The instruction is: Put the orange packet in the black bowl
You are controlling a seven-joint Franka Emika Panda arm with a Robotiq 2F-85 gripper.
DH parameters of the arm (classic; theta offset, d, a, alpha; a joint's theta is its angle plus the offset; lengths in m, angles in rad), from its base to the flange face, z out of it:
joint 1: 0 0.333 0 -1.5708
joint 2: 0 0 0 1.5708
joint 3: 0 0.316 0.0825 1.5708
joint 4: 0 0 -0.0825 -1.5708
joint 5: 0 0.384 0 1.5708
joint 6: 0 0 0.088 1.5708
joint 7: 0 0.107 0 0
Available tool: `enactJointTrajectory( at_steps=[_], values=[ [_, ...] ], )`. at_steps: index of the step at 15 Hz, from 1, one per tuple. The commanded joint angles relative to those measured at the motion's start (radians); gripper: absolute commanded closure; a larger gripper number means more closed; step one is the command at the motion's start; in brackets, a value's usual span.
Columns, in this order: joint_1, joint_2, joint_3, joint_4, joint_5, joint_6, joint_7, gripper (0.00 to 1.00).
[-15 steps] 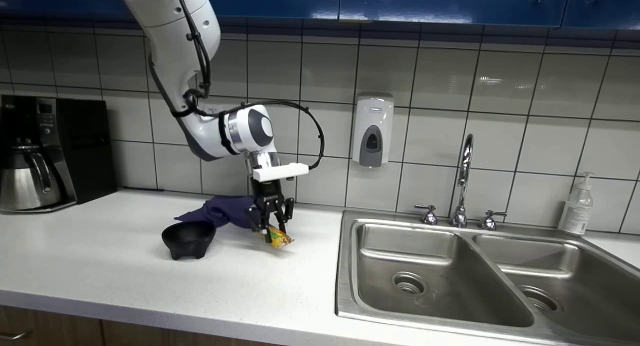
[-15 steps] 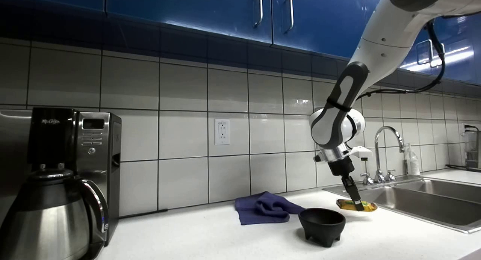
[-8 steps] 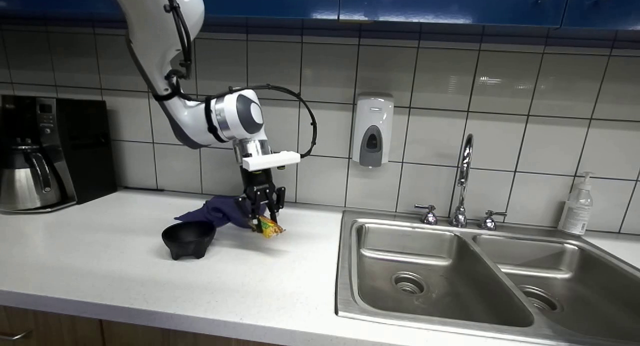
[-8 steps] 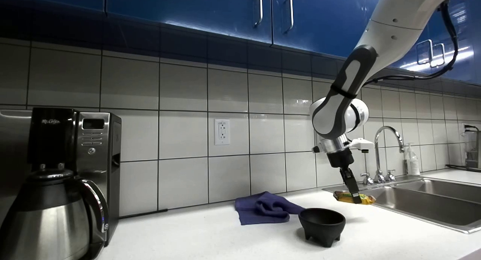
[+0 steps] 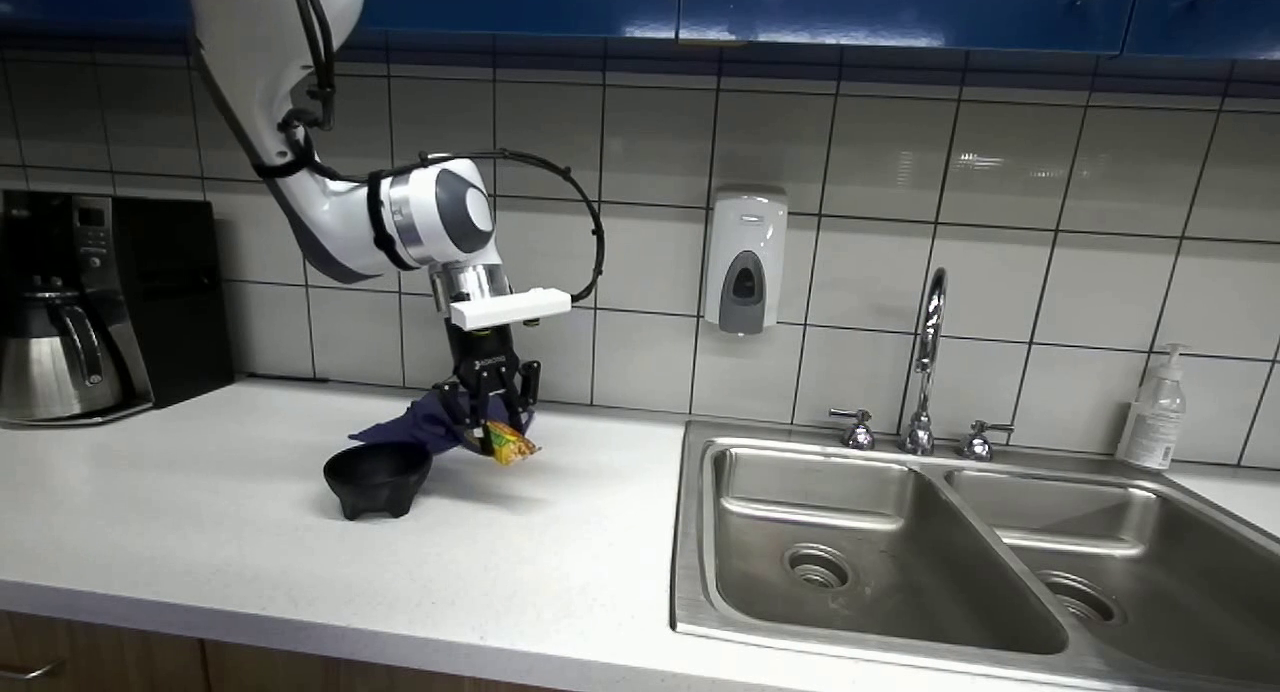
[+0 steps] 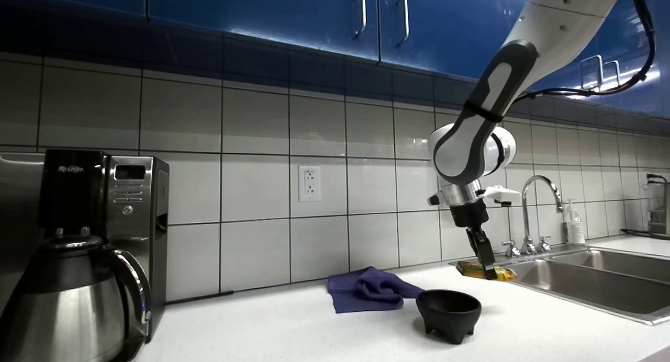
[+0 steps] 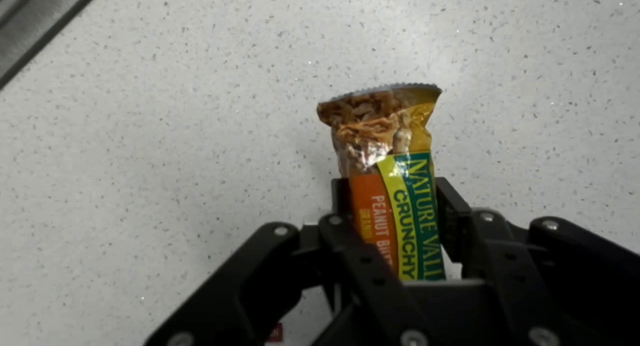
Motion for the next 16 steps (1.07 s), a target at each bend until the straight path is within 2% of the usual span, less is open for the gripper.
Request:
enactJointTrajectory(
  at_steps=[1, 16],
  values=[
    [0.01, -0.073, 0.017, -0.071, -0.014, 0.031, -0.029, 0.82],
    [0.086, -0.168, 0.065, -0.184, -0.001, 0.062, -0.074, 0.82]
  ],
)
